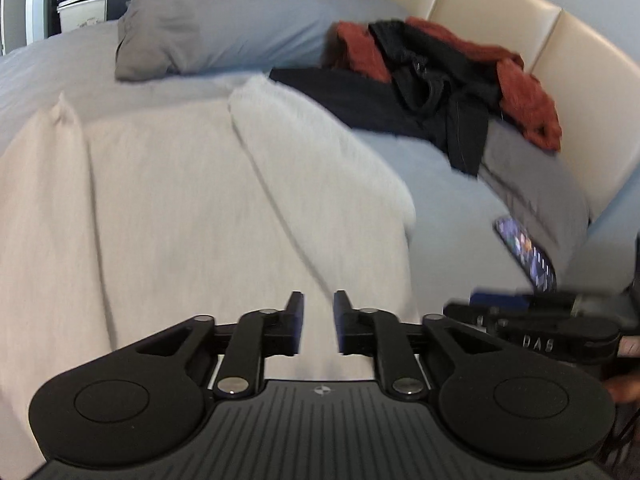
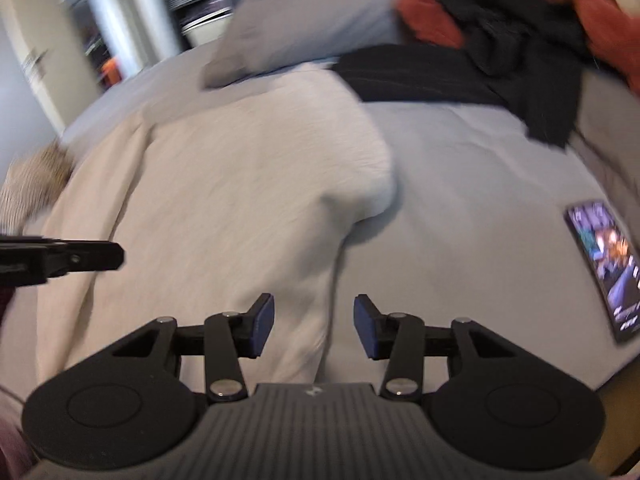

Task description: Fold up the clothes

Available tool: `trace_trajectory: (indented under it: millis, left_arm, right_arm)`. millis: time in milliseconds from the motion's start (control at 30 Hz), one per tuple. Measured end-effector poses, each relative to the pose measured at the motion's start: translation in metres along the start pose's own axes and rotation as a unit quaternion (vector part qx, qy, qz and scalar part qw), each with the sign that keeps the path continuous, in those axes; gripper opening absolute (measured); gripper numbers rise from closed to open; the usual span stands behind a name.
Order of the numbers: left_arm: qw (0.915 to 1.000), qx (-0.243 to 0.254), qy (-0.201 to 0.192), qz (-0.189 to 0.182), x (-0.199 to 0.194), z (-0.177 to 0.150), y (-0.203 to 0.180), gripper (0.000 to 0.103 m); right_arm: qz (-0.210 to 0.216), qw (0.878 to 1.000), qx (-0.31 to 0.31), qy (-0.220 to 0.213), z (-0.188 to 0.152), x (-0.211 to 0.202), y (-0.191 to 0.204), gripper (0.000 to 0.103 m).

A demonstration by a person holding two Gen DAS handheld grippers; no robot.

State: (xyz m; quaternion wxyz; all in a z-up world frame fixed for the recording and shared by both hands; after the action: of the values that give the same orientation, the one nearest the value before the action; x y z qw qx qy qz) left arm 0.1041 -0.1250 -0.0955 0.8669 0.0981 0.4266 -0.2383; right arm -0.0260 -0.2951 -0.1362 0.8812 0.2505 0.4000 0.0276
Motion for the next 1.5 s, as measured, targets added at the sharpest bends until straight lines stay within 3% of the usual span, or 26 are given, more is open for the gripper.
trace_trajectory:
  millis: [167,267,333,467,667,800,1167,1300,1500]
  left_arm:
    - [0.9998,-0.004,0.017,-0.009,0.034,0.058,-0.004,0.024]
    - [0.9992,0.004,0.039,-0.010,0.059,0.088,-0.011,0.039]
    - [0.9985,0.011,0.053,-0.003,0.076,0.109,-0.016,0.043]
    - [0.9973,0.007,0.073,-0.002,0.109,0.150,-0.031,0.045]
    - [0.9964,-0.025,0.079,0.019,0.165,0.219,-0.044,0.045]
    - [0.9917,-0.054,0.113,0.029,0.215,0.251,-0.050,0.045]
    - [0.9689,-0.026,0.181,0.167,0.340,0.284,-0.044,0.045]
    - [0.9643,-0.025,0.189,0.183,0.364,0.285,-0.041,0.044]
    - [0.9662,0.000,0.172,0.192,0.376,0.281,-0.038,0.025]
  right_arm:
    - [0.002,0.997,0.069,-0.021,0.029,0.017,-0.030,0.064]
    - [-0.001,0.997,0.069,-0.027,0.050,0.030,-0.038,0.065]
    - [-0.005,0.998,0.064,-0.028,0.063,0.040,-0.043,0.065]
    - [-0.023,0.998,0.045,-0.041,0.078,0.056,-0.050,0.065]
    - [-0.013,0.997,0.040,-0.069,0.085,0.061,-0.053,0.065]
    - [-0.017,0.996,0.055,-0.073,0.088,0.062,-0.063,0.065]
    - [-0.029,0.993,0.085,-0.071,0.091,0.067,-0.084,0.069]
    - [-0.032,0.993,0.089,-0.067,0.091,0.072,-0.088,0.070]
    - [-0.024,0.990,0.119,-0.070,0.088,0.076,-0.097,0.070]
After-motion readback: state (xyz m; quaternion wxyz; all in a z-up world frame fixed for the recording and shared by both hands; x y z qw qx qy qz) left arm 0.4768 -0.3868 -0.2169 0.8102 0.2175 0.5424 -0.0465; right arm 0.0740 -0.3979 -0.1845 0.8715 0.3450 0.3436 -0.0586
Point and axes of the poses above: each gripper's, at about its wrist camera, not at the fingertips, and x roughly the way its jaws point, y to its left, z to its top, the point moved 8 cm from there along x, roughly the way its jaws point, and after that the axes turned 15 degrees about z, right-handed, at the moved point
